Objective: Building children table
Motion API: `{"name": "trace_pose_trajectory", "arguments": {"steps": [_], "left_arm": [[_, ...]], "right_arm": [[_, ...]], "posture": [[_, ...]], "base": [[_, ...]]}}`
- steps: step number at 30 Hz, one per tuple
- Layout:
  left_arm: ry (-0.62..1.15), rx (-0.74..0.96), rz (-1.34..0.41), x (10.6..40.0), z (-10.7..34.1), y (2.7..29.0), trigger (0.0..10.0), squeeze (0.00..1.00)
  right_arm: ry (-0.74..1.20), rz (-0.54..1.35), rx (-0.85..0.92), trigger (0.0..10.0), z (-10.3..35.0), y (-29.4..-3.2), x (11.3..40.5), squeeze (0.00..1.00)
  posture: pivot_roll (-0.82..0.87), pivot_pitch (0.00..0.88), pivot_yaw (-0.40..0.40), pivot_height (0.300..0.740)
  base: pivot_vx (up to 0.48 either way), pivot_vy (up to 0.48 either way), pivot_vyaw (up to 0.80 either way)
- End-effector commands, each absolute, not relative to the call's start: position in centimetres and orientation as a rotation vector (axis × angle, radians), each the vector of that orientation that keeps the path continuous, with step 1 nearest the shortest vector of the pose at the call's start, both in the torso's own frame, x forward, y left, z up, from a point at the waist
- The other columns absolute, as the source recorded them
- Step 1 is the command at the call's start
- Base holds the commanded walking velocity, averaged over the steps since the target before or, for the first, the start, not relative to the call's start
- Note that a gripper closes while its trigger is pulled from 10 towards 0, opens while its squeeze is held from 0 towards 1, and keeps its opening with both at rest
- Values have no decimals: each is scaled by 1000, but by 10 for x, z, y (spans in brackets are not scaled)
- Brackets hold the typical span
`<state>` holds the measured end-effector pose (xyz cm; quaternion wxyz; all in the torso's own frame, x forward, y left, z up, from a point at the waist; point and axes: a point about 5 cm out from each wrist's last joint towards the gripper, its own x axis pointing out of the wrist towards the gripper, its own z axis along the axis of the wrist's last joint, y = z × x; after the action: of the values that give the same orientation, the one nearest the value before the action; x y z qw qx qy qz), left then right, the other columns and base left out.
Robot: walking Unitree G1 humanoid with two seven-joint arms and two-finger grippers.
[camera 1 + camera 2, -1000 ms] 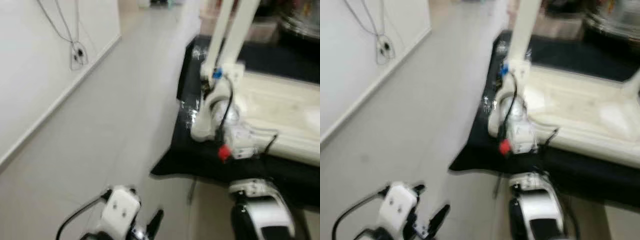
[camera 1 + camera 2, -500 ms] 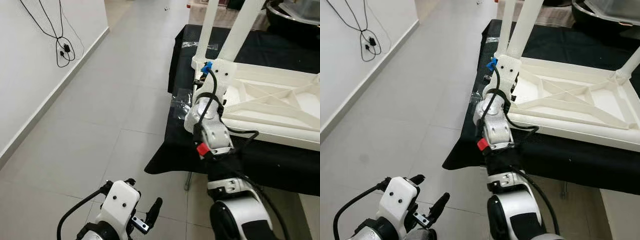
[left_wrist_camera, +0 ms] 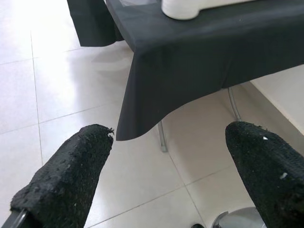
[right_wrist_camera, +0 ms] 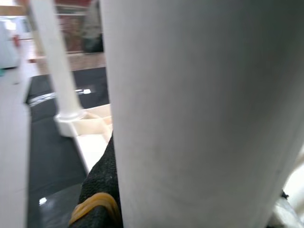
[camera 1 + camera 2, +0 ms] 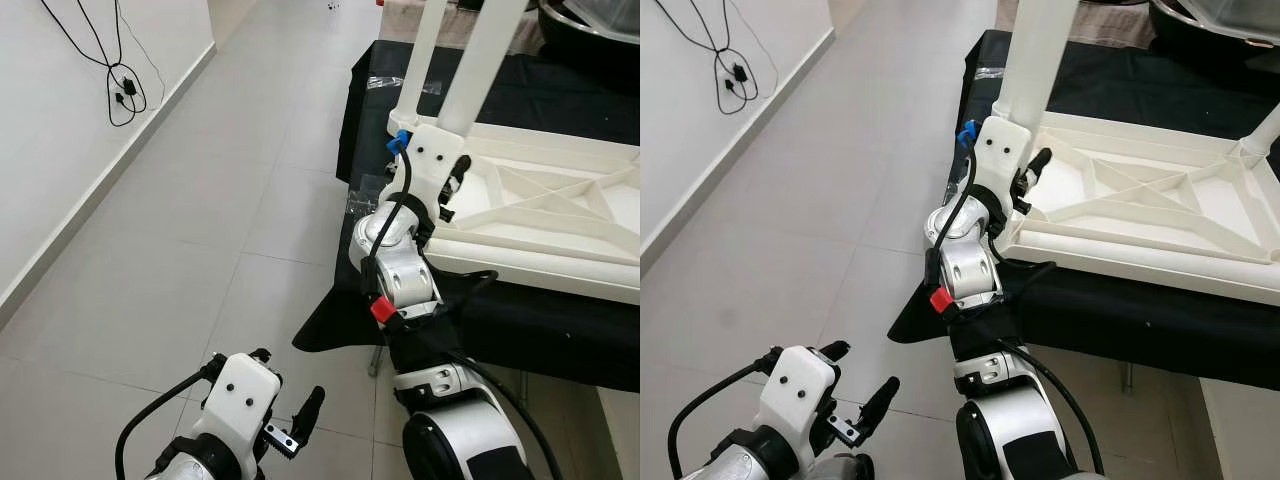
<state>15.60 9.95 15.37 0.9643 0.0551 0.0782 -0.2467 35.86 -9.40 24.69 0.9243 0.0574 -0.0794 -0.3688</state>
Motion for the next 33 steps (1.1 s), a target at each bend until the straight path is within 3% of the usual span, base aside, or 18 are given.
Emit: {"name": "trace_pose_trajectory", "arguments": {"steps": [1,9,16,24,33], "left_arm": [[185,105,-498,155,149,98,10000,0],[182,100,-500,157,149,95,10000,0],[175,92,-504,159,149,93,10000,0],[172,87,-492,161,148,91,10000,0],[177,85,-486,167,144,92,10000,0]], "right_arm": [[42,-860,161,10000,210,-92,354,0],[28,-930,262,10000,212,-94,353,0],[-3,-866,138,10000,221,-90,359,0],[-210,-556,187,10000,263,-72,370,0],[-376,-361,259,10000,308,-81,364,0]], "posture": [[172,239,-88,740],[173,239,-89,740],[159,242,-98,740],[146,234,-107,740],[129,211,-105,740]], "base": [[0,0,0],[0,0,0],[0,0,0],[0,0,0],[0,0,0]]}}
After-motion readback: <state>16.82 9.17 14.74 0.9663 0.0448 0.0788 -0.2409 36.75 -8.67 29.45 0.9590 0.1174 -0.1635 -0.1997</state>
